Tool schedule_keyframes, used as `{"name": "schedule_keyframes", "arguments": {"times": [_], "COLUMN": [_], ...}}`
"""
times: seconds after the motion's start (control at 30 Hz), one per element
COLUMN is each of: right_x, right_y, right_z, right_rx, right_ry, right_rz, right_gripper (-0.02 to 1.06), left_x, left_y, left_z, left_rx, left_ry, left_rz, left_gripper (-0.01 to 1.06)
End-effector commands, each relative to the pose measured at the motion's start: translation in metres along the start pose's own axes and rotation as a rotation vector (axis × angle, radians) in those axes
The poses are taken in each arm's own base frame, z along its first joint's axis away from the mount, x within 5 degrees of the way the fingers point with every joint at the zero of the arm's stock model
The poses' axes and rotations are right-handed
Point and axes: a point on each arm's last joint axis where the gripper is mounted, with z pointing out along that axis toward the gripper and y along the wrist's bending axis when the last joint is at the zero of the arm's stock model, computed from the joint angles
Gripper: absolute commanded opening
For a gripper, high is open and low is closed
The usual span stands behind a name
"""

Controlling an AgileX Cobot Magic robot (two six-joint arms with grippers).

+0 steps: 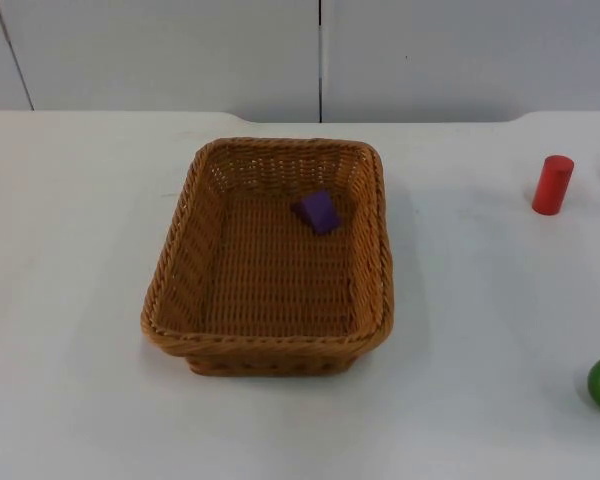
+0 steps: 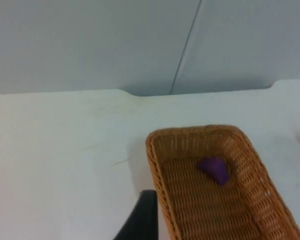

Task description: Pick up the basket with the left hand and place the triangular block into the basket with the right hand.

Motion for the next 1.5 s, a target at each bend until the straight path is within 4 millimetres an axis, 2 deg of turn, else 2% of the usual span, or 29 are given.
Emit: {"name": "schedule_keyframes", "arguments": {"times": [0.0, 0.13, 0.17, 0.2, 0.33, 0.37, 0.47, 0.6, 0.77, 1.07, 1.23, 1.37, 1.47], "right_x": [0.016, 0.051, 0.06, 0.06, 0.091, 0.091, 0.113, 0.132, 0.138, 0.148, 0.148, 0.148, 0.148], "right_y": [0.0, 0.001, 0.001, 0.001, 0.002, 0.002, 0.004, 0.011, 0.015, 0.015, 0.015, 0.015, 0.015], "right_z": [-0.01, -0.032, -0.038, -0.038, -0.058, -0.058, -0.068, -0.071, -0.07, -0.066, -0.066, -0.066, -0.066], "right_rx": [0.004, 0.006, 0.008, 0.008, -0.002, -0.002, -0.02, -0.077, -0.127, -0.125, -0.123, -0.123, -0.126], "right_ry": [-0.02, -0.035, -0.031, -0.031, -0.007, -0.007, 0.029, 0.074, 0.123, 0.198, 0.198, 0.198, 0.198], "right_rz": [0.014, 0.023, 0.024, 0.024, 0.043, 0.043, 0.061, 0.055, 0.037, 0.021, 0.022, 0.022, 0.025], "right_gripper": [0.89, 0.89, 0.89, 0.89, 0.89, 0.89, 0.89, 0.89, 0.89, 0.89, 0.89, 0.89, 0.89], "left_x": [0.02, 0.062, 0.072, 0.072, 0.108, 0.108, 0.127, 0.138, 0.152, 0.154, 0.156, 0.156, 0.166], "left_y": [-0.009, -0.019, -0.021, -0.021, -0.027, -0.027, -0.032, -0.036, -0.033, -0.031, -0.022, -0.02, -0.012], "left_z": [-0.019, -0.048, -0.053, -0.053, -0.071, -0.071, -0.084, -0.097, -0.107, -0.115, -0.118, -0.119, -0.121], "left_rx": [0.009, 0.007, 0.007, 0.007, 0.01, 0.01, 0.017, 0.004, -0.068, -0.133, -0.23, -0.25, -0.345], "left_ry": [-0.021, -0.088, -0.1, -0.1, -0.18, -0.18, -0.223, -0.267, -0.235, -0.162, -0.14, -0.132, -0.021], "left_rz": [0.055, 0.099, 0.104, 0.104, 0.123, 0.123, 0.147, 0.146, 0.118, 0.149, 0.053, 0.054, 0.073], "left_gripper": [0.88, 0.88, 0.88, 0.88, 0.88, 0.88, 0.88, 0.88, 0.88, 0.88, 0.88, 0.88, 0.88]}}
